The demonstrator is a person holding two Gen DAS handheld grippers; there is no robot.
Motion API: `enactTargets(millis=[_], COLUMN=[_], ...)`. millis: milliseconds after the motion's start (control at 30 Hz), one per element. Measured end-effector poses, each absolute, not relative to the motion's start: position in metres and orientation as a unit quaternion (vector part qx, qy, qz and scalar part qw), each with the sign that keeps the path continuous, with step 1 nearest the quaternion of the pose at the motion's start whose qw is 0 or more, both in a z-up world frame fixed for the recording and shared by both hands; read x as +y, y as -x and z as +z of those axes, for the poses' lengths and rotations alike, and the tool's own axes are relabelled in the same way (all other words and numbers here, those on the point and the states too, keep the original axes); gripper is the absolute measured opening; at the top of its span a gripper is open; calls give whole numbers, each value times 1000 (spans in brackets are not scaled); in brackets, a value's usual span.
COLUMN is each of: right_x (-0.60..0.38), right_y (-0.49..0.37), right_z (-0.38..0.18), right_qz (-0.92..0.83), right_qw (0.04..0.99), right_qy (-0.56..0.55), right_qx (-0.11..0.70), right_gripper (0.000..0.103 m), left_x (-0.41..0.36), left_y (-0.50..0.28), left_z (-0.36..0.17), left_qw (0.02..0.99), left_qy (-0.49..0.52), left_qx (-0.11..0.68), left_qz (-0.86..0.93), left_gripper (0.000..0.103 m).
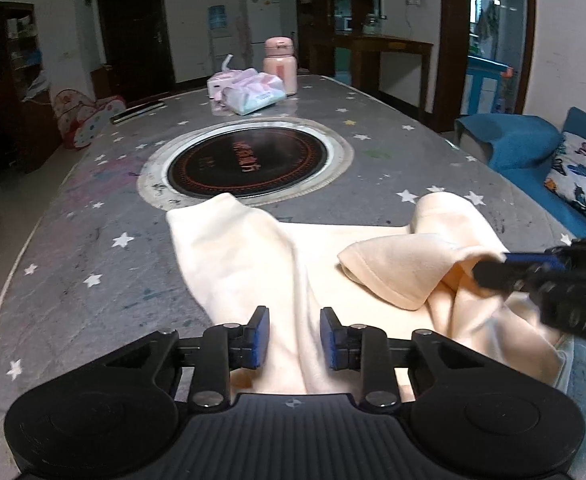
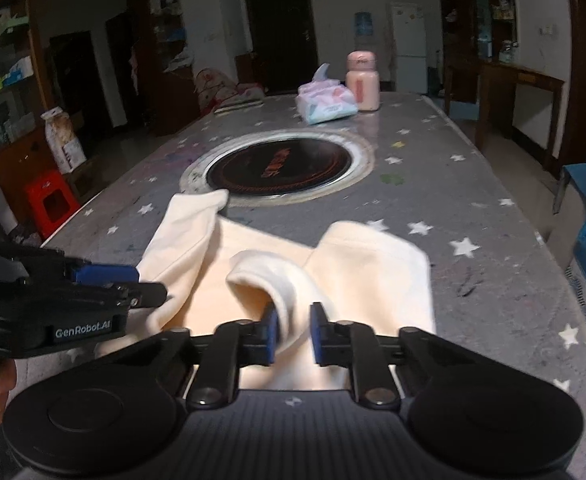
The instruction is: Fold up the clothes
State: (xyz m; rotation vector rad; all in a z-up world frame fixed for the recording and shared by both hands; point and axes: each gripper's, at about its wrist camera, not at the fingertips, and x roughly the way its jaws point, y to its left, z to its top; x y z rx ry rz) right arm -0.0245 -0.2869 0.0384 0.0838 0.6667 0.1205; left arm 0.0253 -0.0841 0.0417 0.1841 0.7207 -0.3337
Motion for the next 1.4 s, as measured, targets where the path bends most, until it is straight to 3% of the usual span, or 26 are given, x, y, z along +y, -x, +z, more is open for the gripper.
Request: enactTargets(millis=[367,500,567,667,700,1067,1133,1200,1267,1400], right_x=[-331,-348,-345,-339,-338,-285,-281,-280,-284,-298], right_y=[65,82,80,77,76,31,22,15,15,35], right_z=[64,74,73,72,71,44,35,28,25,33], right_qz=[0,-26,-18,-5,-1,77,75,69,60,39], right_qw=[959,962,961,959,958,943,940,938,937,947], right_qy=[-44,-47,-43,-37,-35,-22,-19,-20,-26,-21], right_qx=[281,268,273,282,285,324,332,340,344,320], right_gripper=[4,4,5,13,21,45,44,22,9,6], left_x=[-97,-96,-92,-85,-82,-45,-37,-28,-20,-5], left_y=[-34,-41,-41,-36,-34,-10,-3,4,11,25], left_z=[36,25,24,29,32,60,64,67,69,72], left_qw=[911,906,907,912,914,930,932,934,935,938], left_qy=[-99,-100,-94,-89,-87,-58,-54,-51,-48,-39], left_qx=[353,368,367,357,353,328,325,323,322,320], left_qz=[-190,-186,-185,-180,-179,-154,-150,-144,-139,-127], left_gripper=[36,12,9,7,7,7,7,7,7,7])
